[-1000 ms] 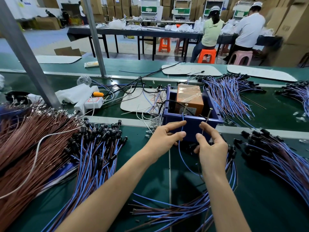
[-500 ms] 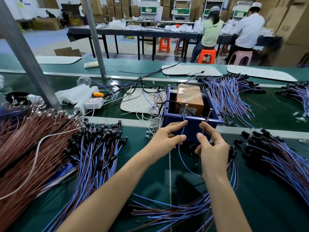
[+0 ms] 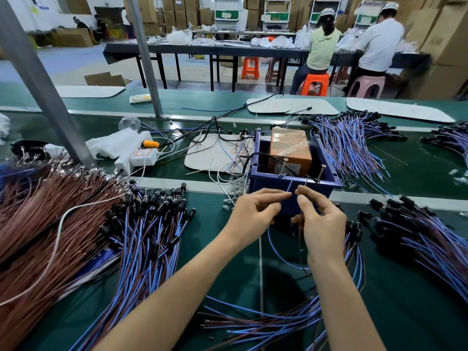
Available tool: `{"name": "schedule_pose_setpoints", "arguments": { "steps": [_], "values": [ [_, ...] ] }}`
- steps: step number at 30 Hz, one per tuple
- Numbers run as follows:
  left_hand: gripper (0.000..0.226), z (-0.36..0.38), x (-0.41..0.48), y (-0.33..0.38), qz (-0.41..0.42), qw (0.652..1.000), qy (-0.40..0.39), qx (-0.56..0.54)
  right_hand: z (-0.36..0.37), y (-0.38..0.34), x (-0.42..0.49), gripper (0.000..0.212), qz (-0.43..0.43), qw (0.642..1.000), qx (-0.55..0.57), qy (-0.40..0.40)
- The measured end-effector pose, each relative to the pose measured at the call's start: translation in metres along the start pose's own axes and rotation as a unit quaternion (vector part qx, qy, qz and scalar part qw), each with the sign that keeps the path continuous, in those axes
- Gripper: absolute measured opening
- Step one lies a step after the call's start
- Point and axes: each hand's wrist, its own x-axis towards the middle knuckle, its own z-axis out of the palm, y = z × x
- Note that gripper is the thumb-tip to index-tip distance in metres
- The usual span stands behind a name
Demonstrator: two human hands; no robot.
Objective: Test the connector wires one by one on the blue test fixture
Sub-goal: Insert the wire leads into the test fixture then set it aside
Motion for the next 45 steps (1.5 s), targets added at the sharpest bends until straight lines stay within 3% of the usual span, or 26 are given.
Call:
{"name": "schedule_pose_setpoints", "arguments": {
  "steps": [7, 13, 19, 27, 30, 45],
  "values": [
    [0.03, -0.002, -0.004, 0.007, 0.027, 0.999, -0.036, -0.016, 0.003, -0.009, -0.002, 0.008, -0.021, 0.999, 0.037, -0.005],
    [0.031, 0.002, -0.005, 0.011, 0.038, 0.997, -0.042, -0.048, 0.004, -0.01, -0.01, 0.009, -0.033, 0.993, 0.098, 0.048],
    [0.03, -0.002, -0.001, 0.006, 0.019, 1.0, -0.005, -0.013, -0.008, -0.024, 0.005, 0.015, -0.039, 0.981, 0.126, 0.141],
    [0.042, -0.009, 0.009, -0.007, -0.011, 1.0, 0.008, 0.028, -0.016, -0.013, 0.004, 0.015, 0.021, 0.997, 0.051, 0.054],
    [0.041, -0.01, 0.01, -0.008, -0.024, 0.999, 0.006, 0.026, -0.015, -0.006, 0.002, 0.026, 0.008, 0.999, 0.014, 0.034],
    [0.043, -0.012, 0.008, -0.001, -0.017, 1.0, -0.012, 0.012, -0.014, -0.002, -0.002, 0.024, 0.005, 0.998, 0.037, 0.047]
  ]
}}
